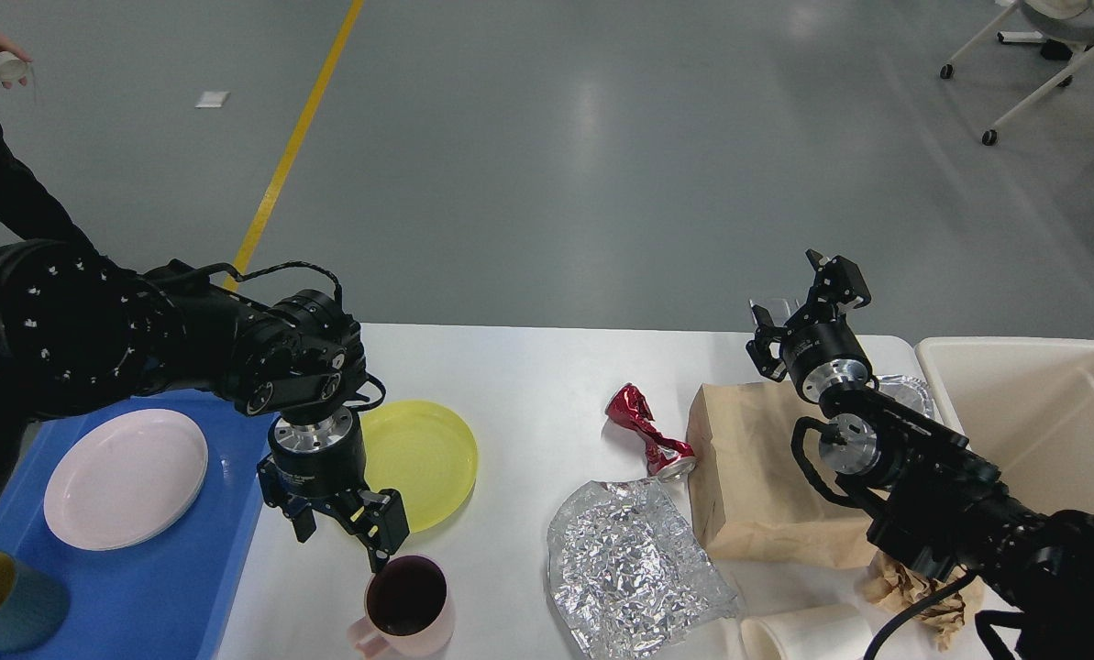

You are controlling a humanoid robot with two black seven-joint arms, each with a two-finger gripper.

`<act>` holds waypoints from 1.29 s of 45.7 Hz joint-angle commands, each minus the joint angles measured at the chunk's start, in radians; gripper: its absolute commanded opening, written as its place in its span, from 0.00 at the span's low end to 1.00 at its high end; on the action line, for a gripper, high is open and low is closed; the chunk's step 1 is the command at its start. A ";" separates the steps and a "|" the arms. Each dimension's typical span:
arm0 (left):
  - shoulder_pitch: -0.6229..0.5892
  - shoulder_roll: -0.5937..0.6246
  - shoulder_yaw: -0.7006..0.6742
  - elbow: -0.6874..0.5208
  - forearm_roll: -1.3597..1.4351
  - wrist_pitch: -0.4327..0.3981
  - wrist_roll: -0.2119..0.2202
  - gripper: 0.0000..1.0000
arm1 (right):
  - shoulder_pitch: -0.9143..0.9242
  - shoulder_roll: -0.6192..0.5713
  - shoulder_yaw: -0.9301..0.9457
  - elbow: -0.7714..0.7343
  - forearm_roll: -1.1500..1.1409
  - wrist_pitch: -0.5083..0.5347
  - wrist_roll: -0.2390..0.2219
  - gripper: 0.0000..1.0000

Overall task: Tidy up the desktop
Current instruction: 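Grasp the pink mug with the left gripper and lift it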

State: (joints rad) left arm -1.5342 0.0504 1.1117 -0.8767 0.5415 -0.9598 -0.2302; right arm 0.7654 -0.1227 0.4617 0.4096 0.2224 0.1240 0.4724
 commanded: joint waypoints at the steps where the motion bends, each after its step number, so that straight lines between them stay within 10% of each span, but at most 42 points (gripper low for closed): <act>1: 0.023 -0.010 -0.003 0.012 0.000 0.000 0.000 0.95 | 0.000 0.000 0.000 0.000 0.000 0.000 0.000 1.00; 10: 0.049 -0.035 -0.001 0.016 -0.005 0.000 0.000 0.92 | 0.000 0.000 0.000 0.000 0.000 -0.001 0.000 1.00; 33: 0.094 -0.035 -0.001 0.096 -0.012 0.000 -0.005 0.32 | 0.000 0.000 0.000 0.000 0.000 -0.001 0.000 1.00; 59: 0.123 -0.032 -0.039 0.124 -0.029 0.000 -0.008 0.00 | 0.000 0.000 0.000 0.000 0.000 0.000 0.000 1.00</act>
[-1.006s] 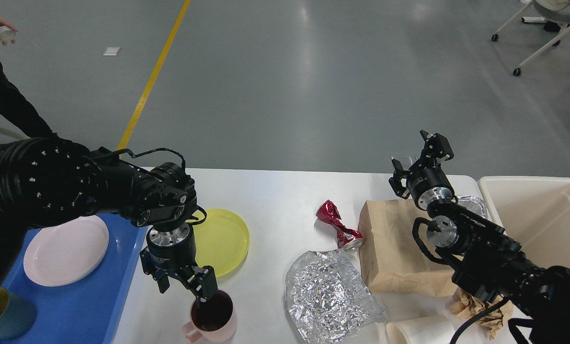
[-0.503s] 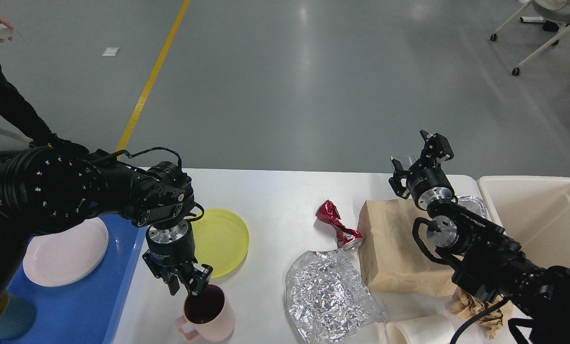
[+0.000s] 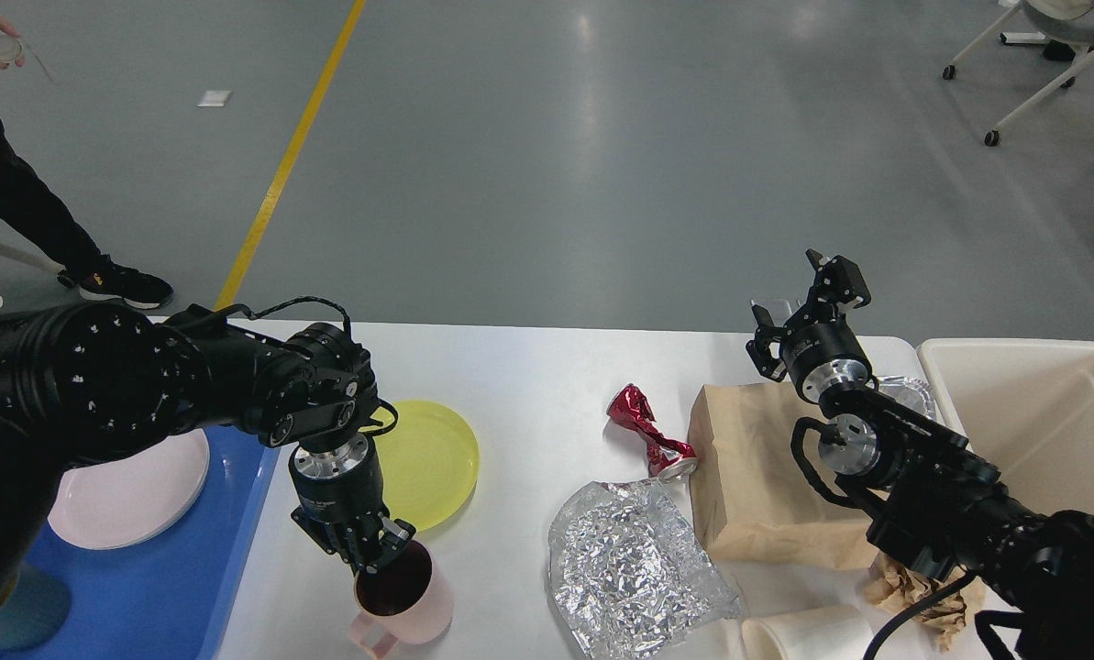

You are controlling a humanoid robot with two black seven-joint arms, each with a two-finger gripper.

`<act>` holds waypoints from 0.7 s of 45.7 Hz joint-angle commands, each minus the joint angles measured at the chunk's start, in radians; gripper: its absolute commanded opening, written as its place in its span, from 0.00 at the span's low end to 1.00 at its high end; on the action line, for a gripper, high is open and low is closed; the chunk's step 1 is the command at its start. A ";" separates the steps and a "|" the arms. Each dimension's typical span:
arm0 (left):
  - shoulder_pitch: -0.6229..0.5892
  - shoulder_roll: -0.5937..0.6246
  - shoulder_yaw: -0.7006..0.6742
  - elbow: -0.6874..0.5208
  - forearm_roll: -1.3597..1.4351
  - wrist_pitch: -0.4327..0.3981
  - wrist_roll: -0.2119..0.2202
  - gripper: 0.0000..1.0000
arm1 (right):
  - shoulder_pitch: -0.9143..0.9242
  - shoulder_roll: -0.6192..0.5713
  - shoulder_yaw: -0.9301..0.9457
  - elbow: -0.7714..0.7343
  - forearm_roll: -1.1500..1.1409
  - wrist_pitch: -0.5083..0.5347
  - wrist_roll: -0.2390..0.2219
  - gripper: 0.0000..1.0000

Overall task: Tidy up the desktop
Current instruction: 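Grasp the pink mug with the left gripper and lift it, then carry the pink mug onto the blue tray and release it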

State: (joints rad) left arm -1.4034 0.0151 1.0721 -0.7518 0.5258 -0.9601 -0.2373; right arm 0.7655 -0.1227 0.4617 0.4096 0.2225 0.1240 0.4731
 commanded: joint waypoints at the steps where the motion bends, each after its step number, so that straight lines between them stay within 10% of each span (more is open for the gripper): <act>1: -0.008 0.005 0.000 0.000 -0.018 0.000 0.000 0.00 | 0.000 0.000 0.000 0.000 0.000 0.000 -0.001 1.00; 32: -0.270 0.210 0.011 -0.015 -0.050 0.000 -0.008 0.00 | 0.000 0.000 0.000 0.000 0.000 -0.001 -0.001 1.00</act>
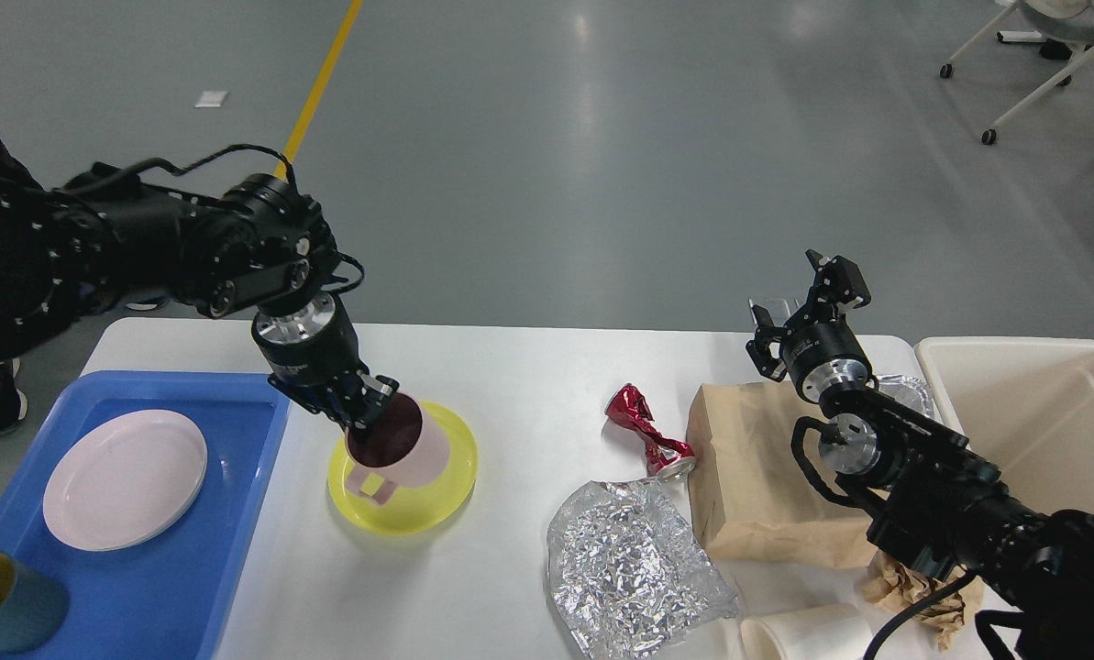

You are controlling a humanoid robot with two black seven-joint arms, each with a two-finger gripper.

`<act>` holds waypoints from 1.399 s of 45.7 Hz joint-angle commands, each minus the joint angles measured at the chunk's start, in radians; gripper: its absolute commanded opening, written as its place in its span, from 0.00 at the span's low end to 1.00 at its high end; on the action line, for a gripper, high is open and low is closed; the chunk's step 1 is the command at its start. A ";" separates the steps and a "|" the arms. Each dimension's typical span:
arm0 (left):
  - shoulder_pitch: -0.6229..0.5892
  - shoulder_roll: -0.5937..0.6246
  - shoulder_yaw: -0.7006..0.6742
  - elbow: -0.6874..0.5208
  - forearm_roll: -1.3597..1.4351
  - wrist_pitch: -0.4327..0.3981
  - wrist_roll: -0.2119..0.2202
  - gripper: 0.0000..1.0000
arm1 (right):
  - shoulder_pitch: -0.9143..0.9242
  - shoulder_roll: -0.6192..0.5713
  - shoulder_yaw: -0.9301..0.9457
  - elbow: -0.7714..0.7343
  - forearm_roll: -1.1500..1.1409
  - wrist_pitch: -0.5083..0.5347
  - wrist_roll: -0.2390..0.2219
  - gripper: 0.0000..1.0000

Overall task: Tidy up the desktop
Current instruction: 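Carry the pink mug onto the blue tray and release it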

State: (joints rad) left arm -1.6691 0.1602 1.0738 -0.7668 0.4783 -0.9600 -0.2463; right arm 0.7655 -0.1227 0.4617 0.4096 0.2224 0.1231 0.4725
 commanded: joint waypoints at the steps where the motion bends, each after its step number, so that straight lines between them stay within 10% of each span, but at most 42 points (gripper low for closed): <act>1: -0.001 0.079 0.011 0.000 -0.003 0.000 0.002 0.00 | 0.000 0.000 0.000 0.000 0.000 0.001 0.000 1.00; 25: 0.110 0.403 0.187 -0.023 -0.001 0.000 0.004 0.00 | 0.000 0.000 0.000 0.000 0.000 0.000 0.000 1.00; 64: 0.328 0.395 0.176 0.060 -0.044 0.000 -0.002 0.11 | 0.000 0.000 0.000 0.000 0.000 0.000 0.001 1.00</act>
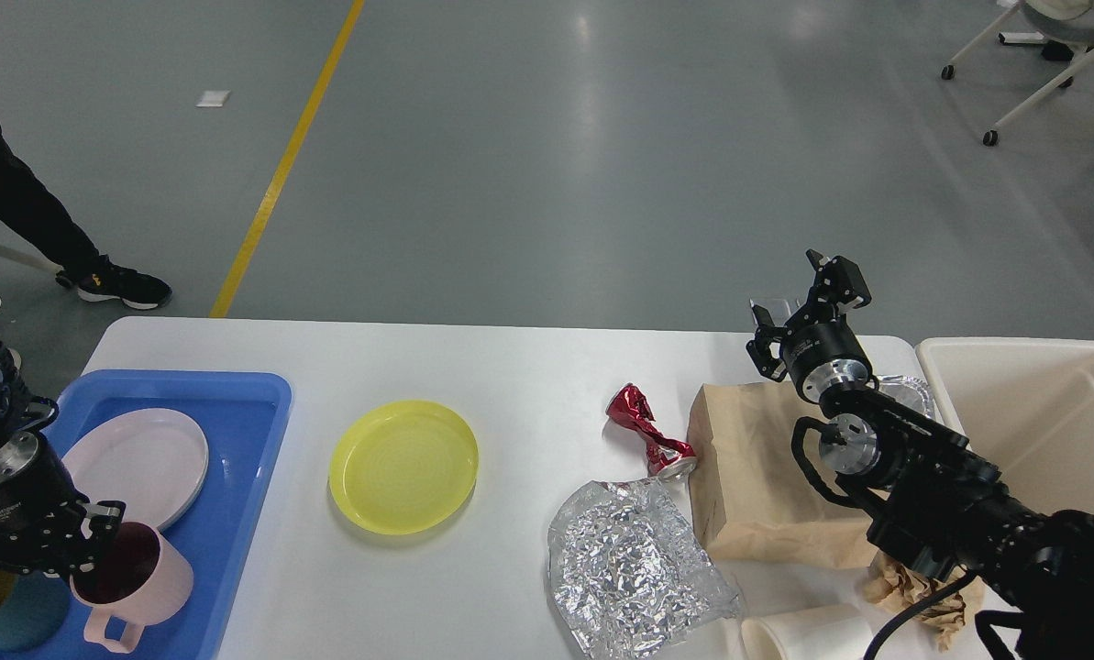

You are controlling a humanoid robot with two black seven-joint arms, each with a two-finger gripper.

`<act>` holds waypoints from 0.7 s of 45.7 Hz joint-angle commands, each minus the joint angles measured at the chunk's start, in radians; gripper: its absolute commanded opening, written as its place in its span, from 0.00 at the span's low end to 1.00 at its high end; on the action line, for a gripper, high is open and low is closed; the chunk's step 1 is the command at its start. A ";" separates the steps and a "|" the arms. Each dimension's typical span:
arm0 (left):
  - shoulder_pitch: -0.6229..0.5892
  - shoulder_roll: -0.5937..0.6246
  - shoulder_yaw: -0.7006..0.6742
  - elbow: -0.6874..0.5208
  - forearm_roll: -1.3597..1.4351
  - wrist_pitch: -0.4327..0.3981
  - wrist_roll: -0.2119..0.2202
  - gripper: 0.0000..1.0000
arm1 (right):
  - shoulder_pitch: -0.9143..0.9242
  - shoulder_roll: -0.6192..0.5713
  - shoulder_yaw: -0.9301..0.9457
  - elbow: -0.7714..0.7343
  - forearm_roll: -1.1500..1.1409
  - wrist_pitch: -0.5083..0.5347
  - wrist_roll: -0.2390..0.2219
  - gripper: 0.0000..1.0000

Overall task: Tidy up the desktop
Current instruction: 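Carry the pink mug onto the blue tray and release it, then raise the left gripper and move it toward the yellow plate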

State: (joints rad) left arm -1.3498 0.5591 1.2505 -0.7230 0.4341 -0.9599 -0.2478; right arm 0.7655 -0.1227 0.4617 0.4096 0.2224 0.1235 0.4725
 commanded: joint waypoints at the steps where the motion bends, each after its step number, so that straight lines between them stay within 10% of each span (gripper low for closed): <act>1: 0.011 -0.005 0.000 0.016 0.000 0.000 -0.001 0.12 | 0.000 0.000 0.000 0.000 0.000 0.001 0.002 1.00; 14: 0.018 -0.007 0.001 0.016 0.000 0.000 0.002 0.30 | 0.000 0.000 0.000 0.000 0.000 0.001 0.000 1.00; 26: -0.031 -0.015 0.020 0.017 0.002 0.000 0.001 0.81 | 0.000 0.000 0.000 0.000 0.000 0.001 0.000 1.00; 32: -0.086 -0.011 0.050 0.017 0.000 0.000 -0.001 0.88 | 0.000 0.000 0.000 0.000 0.000 -0.001 0.000 1.00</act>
State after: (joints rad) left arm -1.3907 0.5452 1.2728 -0.7057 0.4354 -0.9599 -0.2469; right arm 0.7655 -0.1227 0.4617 0.4096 0.2225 0.1235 0.4725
